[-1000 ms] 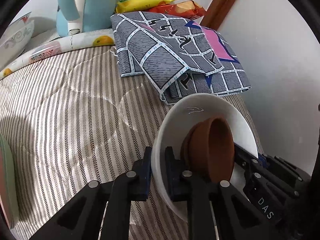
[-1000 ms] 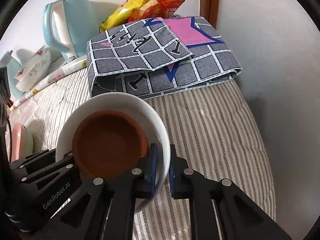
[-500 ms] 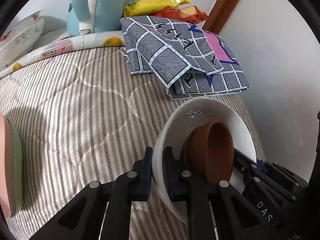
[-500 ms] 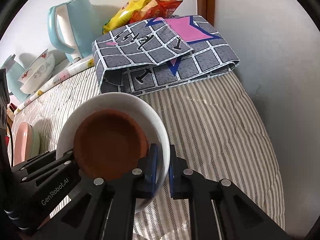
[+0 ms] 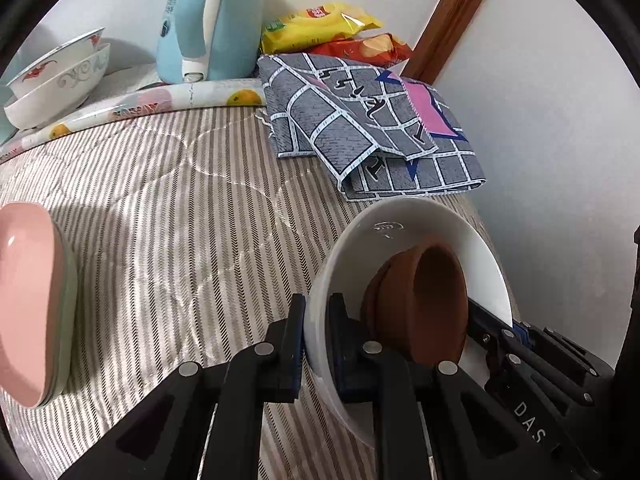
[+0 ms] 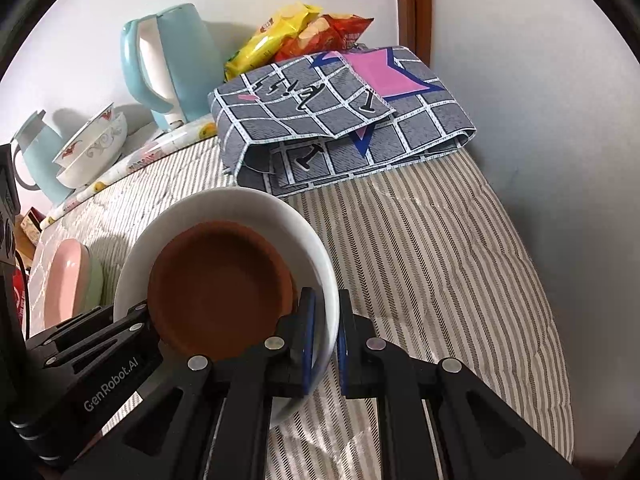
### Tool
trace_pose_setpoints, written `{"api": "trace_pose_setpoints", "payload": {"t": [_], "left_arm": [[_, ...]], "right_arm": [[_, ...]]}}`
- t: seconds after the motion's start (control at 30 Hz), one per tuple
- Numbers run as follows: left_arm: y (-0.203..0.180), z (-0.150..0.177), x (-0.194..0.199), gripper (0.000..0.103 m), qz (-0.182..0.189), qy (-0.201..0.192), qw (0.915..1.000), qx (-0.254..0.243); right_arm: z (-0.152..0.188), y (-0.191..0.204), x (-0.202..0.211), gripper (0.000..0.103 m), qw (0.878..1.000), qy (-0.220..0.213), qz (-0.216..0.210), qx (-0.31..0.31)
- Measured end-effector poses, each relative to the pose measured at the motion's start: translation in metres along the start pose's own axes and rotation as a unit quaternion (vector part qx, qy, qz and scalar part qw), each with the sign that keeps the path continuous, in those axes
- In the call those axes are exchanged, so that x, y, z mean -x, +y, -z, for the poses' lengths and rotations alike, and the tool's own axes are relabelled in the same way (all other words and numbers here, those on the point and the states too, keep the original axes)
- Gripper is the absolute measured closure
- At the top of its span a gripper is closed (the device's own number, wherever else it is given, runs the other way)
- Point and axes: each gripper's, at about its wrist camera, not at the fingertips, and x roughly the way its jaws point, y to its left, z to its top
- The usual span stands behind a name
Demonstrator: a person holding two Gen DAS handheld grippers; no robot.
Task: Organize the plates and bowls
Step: 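Lift the white bowl with both grippers and carry it over the pink plate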
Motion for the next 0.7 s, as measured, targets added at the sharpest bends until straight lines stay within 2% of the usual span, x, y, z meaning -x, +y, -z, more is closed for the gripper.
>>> {"api": "trace_pose_setpoints", "payload": {"t": [0.37,0.7], "left_arm": [[0.017,0.003,0.035,0.091,0.003,-0.022,0.9997,0.01],[0.053,0.01,0.06,0.091,-0.002,-0.035,0.9991,0.025]], "right_arm": [[0.007,0.027,0.029,0.094,1.0,-0.021,0.001,0.015],[0.014,0.062,0.039,0.094,0.999,-0.028,-0.009,0.029]]}}
